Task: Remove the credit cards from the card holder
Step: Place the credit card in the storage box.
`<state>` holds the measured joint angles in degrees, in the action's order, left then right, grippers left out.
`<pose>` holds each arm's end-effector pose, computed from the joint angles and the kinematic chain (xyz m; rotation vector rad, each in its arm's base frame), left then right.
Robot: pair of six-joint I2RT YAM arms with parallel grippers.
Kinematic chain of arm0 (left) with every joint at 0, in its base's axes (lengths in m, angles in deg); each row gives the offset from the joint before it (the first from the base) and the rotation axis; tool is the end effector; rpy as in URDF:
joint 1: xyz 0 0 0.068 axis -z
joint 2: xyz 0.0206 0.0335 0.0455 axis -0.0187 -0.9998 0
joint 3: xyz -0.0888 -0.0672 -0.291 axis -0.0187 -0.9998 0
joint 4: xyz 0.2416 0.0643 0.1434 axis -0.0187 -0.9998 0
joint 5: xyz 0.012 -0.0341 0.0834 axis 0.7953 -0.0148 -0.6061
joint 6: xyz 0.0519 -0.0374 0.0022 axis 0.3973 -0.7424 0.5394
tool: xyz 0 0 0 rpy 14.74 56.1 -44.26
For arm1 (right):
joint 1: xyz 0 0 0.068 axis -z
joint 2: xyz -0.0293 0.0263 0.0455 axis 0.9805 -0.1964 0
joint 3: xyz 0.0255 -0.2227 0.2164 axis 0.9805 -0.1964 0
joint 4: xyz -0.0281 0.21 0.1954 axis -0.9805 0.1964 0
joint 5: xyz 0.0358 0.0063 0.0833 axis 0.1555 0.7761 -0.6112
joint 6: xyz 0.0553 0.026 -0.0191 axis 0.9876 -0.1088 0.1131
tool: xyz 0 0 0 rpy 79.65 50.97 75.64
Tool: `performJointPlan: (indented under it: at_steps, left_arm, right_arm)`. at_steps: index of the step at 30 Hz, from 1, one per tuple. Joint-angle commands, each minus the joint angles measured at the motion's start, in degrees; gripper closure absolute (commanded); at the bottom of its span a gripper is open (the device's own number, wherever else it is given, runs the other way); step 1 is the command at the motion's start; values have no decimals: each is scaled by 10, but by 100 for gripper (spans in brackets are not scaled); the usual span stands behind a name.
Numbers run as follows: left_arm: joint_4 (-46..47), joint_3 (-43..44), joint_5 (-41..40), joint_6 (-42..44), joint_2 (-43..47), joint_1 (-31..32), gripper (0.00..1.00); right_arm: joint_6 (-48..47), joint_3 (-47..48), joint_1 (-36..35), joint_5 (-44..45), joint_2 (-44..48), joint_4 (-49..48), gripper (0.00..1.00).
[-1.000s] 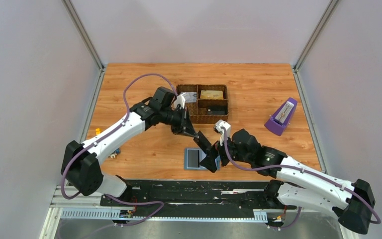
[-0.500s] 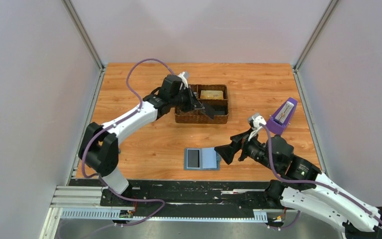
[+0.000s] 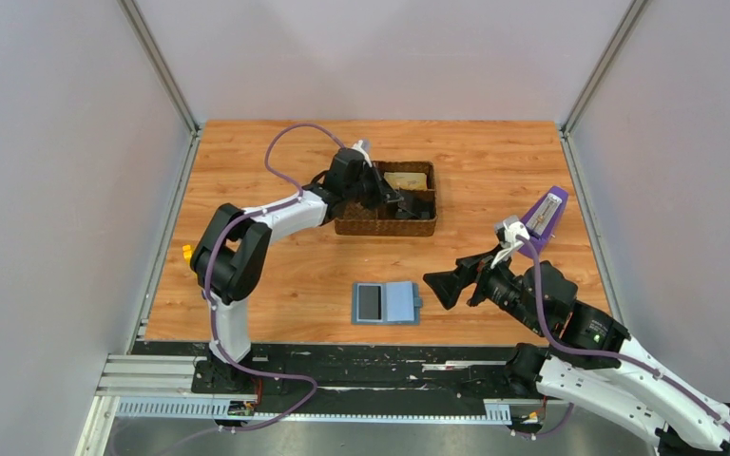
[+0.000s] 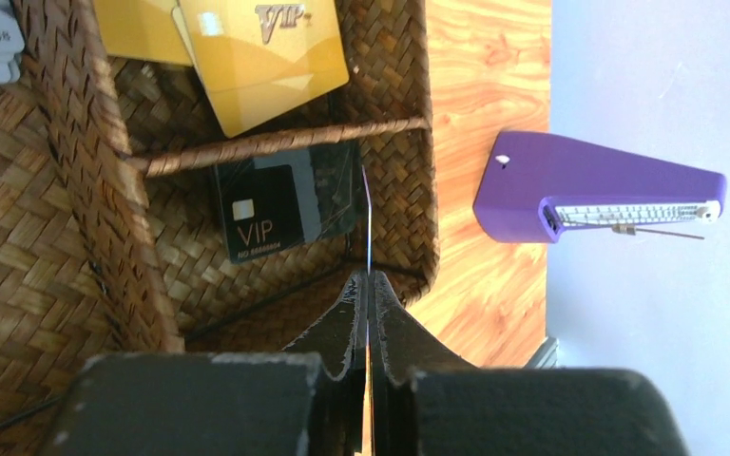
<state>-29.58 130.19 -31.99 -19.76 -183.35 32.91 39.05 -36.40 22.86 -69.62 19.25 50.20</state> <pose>0.3979 -0.2840 0.2315 -0.2252 2.3024 -1.1471 0.0730 0.0891 0.3433 -0.3450 1.8716 0.7954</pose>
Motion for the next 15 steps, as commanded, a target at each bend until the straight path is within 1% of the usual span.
performJointPlan:
  at_steps: [1,7,15]
  left_arm:
    - [79,21,-17,-14,-6,-1,100]
    - [128,9,2,-42,-31,-2,100]
    - [177,-12,4,-69,-46,-2,100]
  right_arm:
    - [10,26,-2,19,1,9,0]
    - [8,25,-2,26,-4,11,0]
    - [10,25,-2,30,-9,13,0]
